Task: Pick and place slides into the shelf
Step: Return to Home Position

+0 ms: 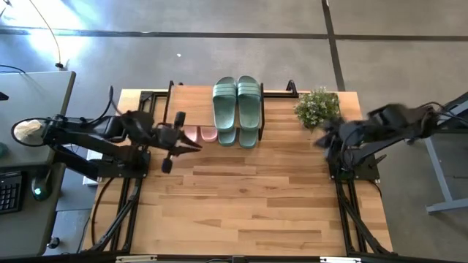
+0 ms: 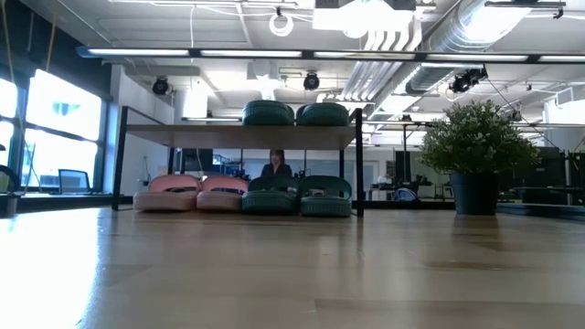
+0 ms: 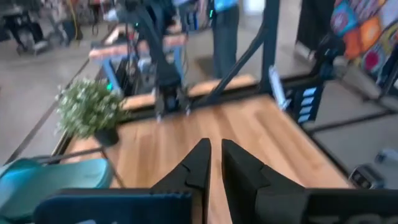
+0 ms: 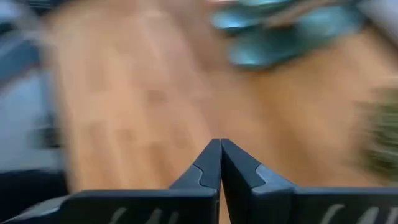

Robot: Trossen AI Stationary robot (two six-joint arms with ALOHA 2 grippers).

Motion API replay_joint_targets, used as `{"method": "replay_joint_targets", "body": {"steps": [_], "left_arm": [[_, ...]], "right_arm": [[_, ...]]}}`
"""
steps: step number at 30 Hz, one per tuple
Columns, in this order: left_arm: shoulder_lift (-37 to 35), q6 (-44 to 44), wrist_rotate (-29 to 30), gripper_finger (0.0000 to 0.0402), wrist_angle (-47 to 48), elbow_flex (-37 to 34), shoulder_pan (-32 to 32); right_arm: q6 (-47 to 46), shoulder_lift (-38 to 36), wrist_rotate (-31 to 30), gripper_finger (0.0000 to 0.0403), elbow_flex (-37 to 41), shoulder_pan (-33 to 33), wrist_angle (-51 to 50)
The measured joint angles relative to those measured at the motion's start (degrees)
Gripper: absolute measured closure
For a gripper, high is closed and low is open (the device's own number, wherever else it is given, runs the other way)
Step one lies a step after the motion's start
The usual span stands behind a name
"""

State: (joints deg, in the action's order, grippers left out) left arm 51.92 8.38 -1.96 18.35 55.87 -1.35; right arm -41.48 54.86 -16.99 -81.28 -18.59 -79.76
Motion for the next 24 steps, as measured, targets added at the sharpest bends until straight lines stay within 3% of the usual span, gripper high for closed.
{"method": "replay_joint_targets", "body": {"steps": [5, 8, 15, 24], "left_arm": [[-5.8, 1.2, 0.1, 0.0391, -5.4, -4.9, 1.0], [-8.9, 4.6, 1.5, 0.0399, -6.2, -5.0, 1.0], [-18.8, 8.1, 3.2, 0.0396, -7.2, -5.0, 1.0], [-30.6, 8.3, 6.8, 0.0397, 0.8, -5.0, 1.0]], "right_arm": [[10.6, -5.9, 15.0, 0.0403, 18.5, 0.8, 39.6], [15.9, -7.0, 20.0, 0.0403, 24.0, 3.2, 53.9], [20.3, -10.6, 21.7, 0.0403, 23.8, 10.8, 54.0], [27.4, -20.7, 19.8, 0.0403, 19.3, 16.1, 53.6]]}}
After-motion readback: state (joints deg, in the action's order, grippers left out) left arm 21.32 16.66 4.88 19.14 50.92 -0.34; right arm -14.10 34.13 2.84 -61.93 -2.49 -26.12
